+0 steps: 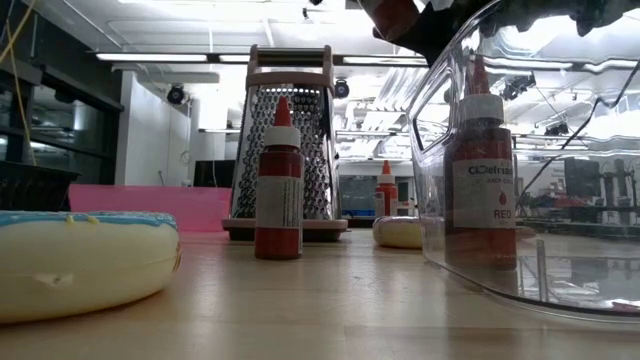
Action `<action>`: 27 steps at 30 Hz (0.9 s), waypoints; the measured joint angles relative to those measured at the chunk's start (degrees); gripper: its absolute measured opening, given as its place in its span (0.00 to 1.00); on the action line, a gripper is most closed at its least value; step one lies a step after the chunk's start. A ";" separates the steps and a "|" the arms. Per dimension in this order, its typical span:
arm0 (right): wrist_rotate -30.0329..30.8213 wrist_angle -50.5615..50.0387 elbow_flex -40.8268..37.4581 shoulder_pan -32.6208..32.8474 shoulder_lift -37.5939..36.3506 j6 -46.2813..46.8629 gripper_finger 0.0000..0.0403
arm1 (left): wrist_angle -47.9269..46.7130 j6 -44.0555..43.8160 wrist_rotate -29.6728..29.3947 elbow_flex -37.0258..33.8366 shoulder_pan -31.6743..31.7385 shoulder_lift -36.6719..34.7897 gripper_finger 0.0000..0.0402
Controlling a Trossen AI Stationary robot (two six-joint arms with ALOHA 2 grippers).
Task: Pick & Place Food Item
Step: Put the left red food coloring bottle into the transparent bin
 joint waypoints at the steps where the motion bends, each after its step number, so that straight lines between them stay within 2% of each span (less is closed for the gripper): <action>1: -0.02 -0.04 0.00 0.00 0.00 -0.02 0.64 | -0.02 0.02 0.00 0.00 0.11 0.00 0.36; 5: -1.62 0.18 0.00 0.00 0.00 -0.02 0.64 | 0.20 0.18 -0.33 0.00 0.23 0.00 0.36; 21: -1.56 0.26 0.00 0.00 0.00 -0.04 0.63 | 2.32 1.51 -0.31 0.00 0.35 0.00 0.36; 27: -1.53 0.28 0.00 0.00 0.00 -0.04 0.57 | 1.94 1.46 -0.26 0.00 0.35 0.00 0.36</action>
